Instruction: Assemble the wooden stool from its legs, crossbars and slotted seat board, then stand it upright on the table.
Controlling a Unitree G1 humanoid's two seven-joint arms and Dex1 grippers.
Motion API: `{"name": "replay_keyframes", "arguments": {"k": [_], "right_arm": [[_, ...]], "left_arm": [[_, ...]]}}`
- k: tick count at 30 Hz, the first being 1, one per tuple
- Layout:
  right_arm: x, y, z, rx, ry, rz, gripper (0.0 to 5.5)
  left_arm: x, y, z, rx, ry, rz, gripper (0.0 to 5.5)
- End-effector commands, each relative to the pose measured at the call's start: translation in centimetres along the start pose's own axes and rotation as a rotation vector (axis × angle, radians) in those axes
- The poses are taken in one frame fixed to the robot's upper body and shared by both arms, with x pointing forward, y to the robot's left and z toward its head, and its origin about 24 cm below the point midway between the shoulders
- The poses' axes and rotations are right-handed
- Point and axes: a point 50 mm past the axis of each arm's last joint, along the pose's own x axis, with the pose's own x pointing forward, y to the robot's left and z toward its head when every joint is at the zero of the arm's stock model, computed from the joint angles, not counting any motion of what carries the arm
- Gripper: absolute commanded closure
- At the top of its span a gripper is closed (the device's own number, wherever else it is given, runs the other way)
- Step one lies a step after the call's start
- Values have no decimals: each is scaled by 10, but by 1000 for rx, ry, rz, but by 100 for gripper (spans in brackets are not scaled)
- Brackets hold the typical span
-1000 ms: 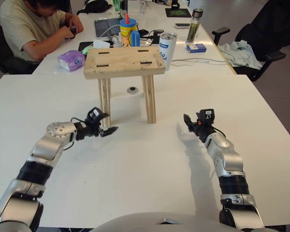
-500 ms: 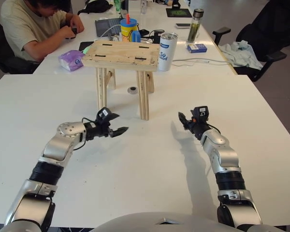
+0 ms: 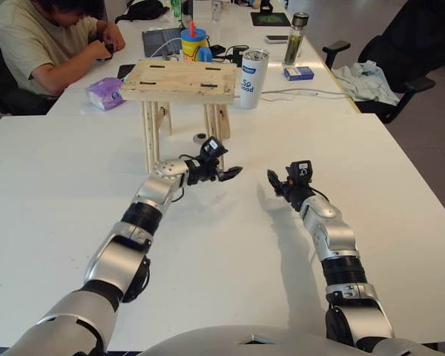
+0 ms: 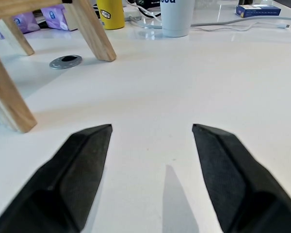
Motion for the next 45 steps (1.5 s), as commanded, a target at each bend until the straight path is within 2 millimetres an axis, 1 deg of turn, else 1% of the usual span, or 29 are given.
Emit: {"name": "replay_keyframes", "arguments": {"k": [1,4,6,8,10,11,13,15,17,19,21,23,26,27,29,32,34,37,40,43,45], "right_arm": [[10,14,11,-11,-27,53,240],[10,17,12,-12,-33,65,240],[10,16,11,-11,-30,63,240],[10,13,9,-10,-26,53,240],[10,10,10,-7,-31,45,240],[11,10,13,-6,-39,43,240],[13,11,22,-7,-71,53,240],[14,7,27,-10,-89,56,240],[15,-3,30,-27,-87,35,240],[18,-11,37,-48,-95,19,240],[24,-13,47,-84,-109,13,240],[31,-9,57,-100,-137,39,240],[40,1,71,-73,-174,59,240],[42,6,72,-67,-180,69,240],[42,13,72,-61,-193,98,240],[40,16,65,-63,-195,121,240],[38,13,62,-53,-200,106,240],[38,11,65,-14,-222,89,240],[38,10,67,-3,-238,66,240],[34,9,61,5,-251,29,240],[29,10,55,17,-257,-9,240]], "left_arm": [[-14,33,2,190,114,96,170],[-22,42,0,266,171,122,170],[-28,46,0,259,148,119,170],[-32,44,-2,257,108,110,170],[-35,42,-3,225,28,129,170],[-39,40,-4,196,-42,161,170],[-56,37,-1,80,-225,286,170],[-75,28,3,20,-342,395,170],[-86,17,7,-36,-420,510,170],[-91,3,12,-70,-464,591,170],[-92,-9,13,-124,-485,646,170],[-89,-18,6,-237,-462,687,170],[-92,-26,-1,-299,-411,794,170],[-93,-25,1,-306,-416,842,170],[-90,-23,6,-323,-413,880,170],[-82,-18,10,-277,-368,938,170],[-79,-14,11,-272,-369,954,170],[-84,-7,11,-270,-388,983,170],[-92,5,9,-268,-408,989,170],[-93,18,12,-264,-421,968,170],[-93,23,18,-247,-436,939,170]]}}
